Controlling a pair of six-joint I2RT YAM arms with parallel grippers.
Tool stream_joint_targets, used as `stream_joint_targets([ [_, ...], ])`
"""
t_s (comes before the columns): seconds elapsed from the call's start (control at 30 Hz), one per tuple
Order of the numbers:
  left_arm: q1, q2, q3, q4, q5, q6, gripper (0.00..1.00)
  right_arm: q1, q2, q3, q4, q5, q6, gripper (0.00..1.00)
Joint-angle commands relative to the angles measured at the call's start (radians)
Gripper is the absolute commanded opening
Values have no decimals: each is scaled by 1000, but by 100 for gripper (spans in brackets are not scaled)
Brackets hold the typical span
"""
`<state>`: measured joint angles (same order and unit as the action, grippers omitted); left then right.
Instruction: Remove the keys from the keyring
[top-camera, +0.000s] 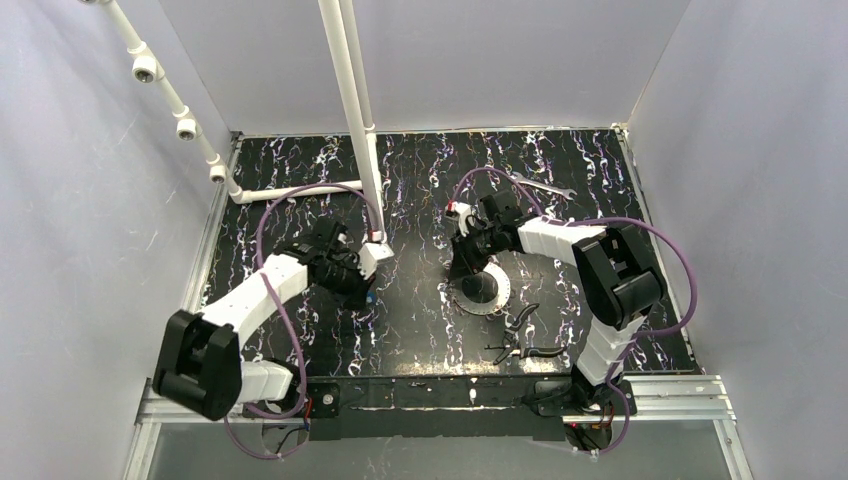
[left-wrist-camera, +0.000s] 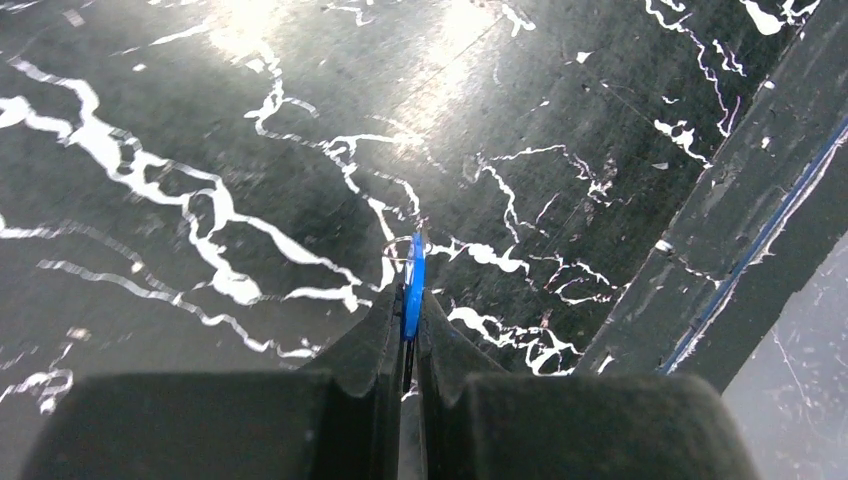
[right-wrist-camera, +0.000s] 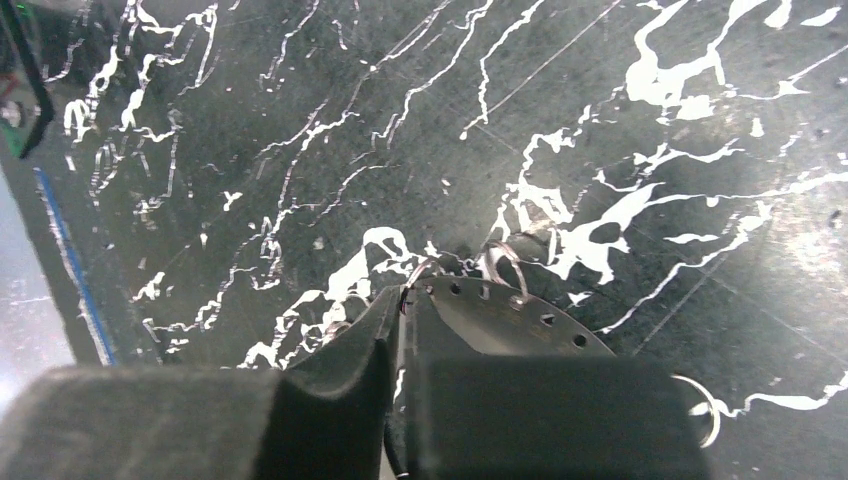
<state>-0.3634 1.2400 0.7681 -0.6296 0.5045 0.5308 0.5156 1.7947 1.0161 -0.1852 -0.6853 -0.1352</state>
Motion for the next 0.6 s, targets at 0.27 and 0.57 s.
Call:
stream_joint_targets([
  [0.27, -178, 222, 152, 102, -92, -116, 0, -37, -93, 65, -112, -34, -30, 64],
  [0.57, -241, 357, 196, 146, -182, -197, 2, -159, -206, 29, -119, -47, -40, 98],
])
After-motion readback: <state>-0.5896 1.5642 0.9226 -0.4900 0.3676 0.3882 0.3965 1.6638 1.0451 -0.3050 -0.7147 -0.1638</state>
